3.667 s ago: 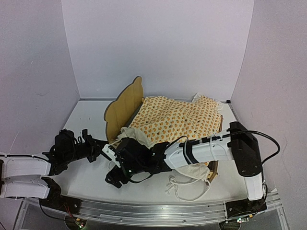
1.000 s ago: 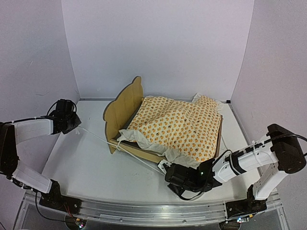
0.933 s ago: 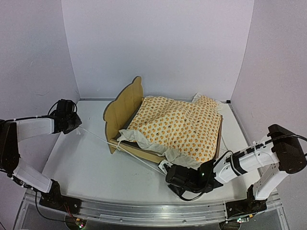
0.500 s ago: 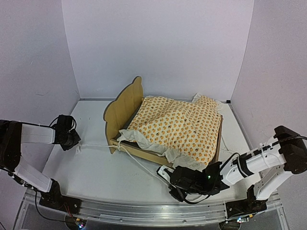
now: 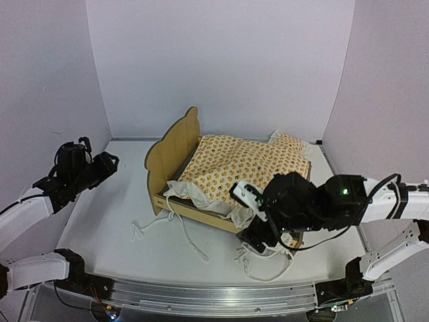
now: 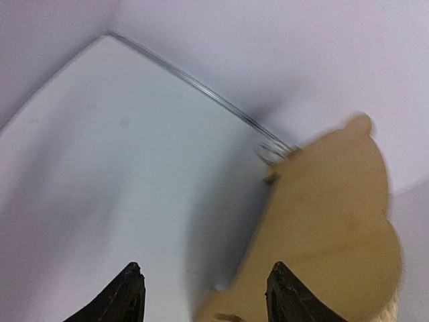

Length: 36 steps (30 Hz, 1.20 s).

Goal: Set up the pet bed

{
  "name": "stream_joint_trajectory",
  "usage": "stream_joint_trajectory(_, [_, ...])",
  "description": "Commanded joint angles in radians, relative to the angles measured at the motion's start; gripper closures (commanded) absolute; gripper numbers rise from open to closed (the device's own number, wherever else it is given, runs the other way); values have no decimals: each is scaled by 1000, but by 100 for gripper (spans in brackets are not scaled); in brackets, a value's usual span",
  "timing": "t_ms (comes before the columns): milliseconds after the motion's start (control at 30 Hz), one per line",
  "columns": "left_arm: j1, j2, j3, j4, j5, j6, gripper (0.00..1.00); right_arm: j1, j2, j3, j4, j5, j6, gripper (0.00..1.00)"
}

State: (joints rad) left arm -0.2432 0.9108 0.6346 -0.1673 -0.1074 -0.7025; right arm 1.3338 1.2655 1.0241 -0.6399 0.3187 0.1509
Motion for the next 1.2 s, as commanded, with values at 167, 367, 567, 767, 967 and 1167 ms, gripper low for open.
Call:
stream_joint_trajectory(167, [-633,38,73,241,-69,12,38,-227,143,248,-311,-170,-13,6])
stream_joint_trajectory(367, [-780,261,212,159,-301,-153,29,-228,277,347,-311,-188,-73,6])
stream_joint_trajectory(567, [-774,486,406,-27,-343,-369,19,-228,379,396,-299,-109,-159,4])
stream_joint_trajectory(767, [-737,641,503,-114,-330,-458,23,-227,484,465,-276,-113,-165,12])
stream_joint_trajectory(967, [-722,686,526,-168,-359,-456,42,-227,557,492,-262,-53,-132,39])
stream_joint_trajectory(1167, [-720,630,515,-168,-370,-312,91,-227,471,405,-224,-146,-104,100])
